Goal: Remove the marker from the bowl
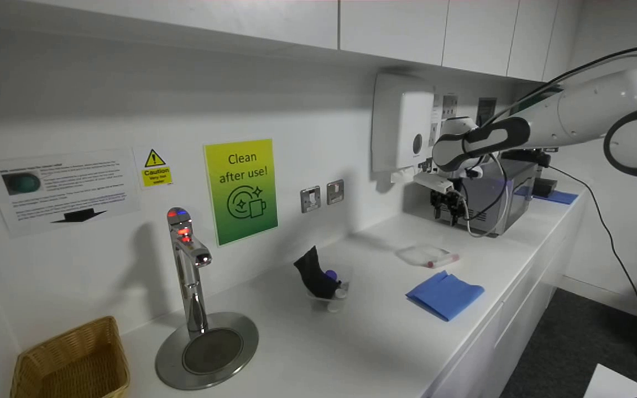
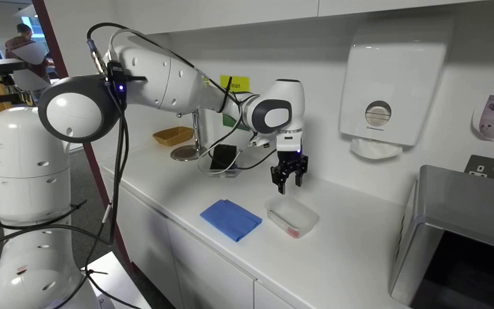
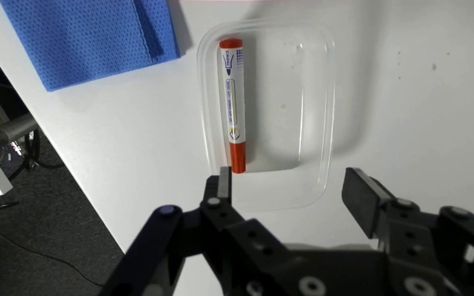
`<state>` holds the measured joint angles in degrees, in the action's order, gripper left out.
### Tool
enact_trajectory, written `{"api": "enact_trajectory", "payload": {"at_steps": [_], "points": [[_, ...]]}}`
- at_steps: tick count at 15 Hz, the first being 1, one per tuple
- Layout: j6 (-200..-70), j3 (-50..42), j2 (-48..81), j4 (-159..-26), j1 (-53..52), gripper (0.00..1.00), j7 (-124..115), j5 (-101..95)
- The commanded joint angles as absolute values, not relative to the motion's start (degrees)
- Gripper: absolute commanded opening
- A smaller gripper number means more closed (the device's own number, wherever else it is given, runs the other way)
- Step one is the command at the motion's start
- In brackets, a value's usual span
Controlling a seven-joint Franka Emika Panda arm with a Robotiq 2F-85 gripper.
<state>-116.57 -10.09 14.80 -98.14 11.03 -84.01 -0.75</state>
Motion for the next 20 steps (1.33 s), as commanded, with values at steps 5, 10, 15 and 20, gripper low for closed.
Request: {"api": "enact_trajectory", "payload": {"at_steps": [5, 10, 15, 20], "points": [[-112.7, -11.1, 16.4, -97.1, 11.2, 0.84, -79.6, 3.4], [-112.2, -11.4, 17.7, -97.1, 11.1, 0.79, -79.8, 3.2], [-111.8, -11.4, 18.3, -97.3, 10.9, 0.79, -79.8, 2.9], [-110.6, -11.5, 19.3, -97.2, 11.0, 0.77, -79.9, 2.8]]}}
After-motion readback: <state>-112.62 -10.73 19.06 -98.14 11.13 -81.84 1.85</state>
